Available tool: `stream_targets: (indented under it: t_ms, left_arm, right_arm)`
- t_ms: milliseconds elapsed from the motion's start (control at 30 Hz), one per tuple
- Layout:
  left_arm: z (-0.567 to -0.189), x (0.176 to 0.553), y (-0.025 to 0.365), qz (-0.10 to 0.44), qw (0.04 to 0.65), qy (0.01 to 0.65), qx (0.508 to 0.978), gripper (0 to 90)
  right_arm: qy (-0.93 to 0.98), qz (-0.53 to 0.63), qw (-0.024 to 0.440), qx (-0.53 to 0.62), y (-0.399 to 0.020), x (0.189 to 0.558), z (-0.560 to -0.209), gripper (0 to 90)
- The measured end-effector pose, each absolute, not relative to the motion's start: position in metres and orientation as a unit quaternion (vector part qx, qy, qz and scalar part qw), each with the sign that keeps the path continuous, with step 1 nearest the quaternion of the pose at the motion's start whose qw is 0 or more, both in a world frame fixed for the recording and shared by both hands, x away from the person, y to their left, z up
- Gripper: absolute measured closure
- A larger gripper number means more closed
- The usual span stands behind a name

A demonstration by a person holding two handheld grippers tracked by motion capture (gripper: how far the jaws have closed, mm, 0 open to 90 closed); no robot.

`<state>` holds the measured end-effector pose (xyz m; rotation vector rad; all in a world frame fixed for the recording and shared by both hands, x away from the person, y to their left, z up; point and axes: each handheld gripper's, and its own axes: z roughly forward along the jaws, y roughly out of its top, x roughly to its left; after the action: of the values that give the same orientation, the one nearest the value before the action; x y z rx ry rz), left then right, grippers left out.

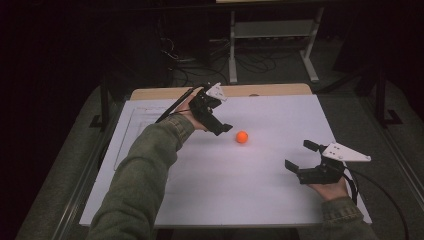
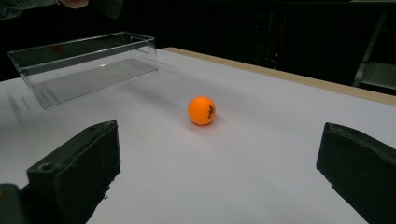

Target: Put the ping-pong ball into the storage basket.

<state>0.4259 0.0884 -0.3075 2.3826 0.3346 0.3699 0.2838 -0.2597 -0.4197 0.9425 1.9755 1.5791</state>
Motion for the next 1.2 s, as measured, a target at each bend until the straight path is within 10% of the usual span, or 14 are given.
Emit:
stream_targets:
  t_ms: [1200]
  left_arm:
    - [-0.335,0.439,0.065,0.124,0.32,0.117,0.932,0.0]
  right_arm:
    - [0.717,0.568,0.218,0.34,-0.261,0.283,-0.421,0.0]
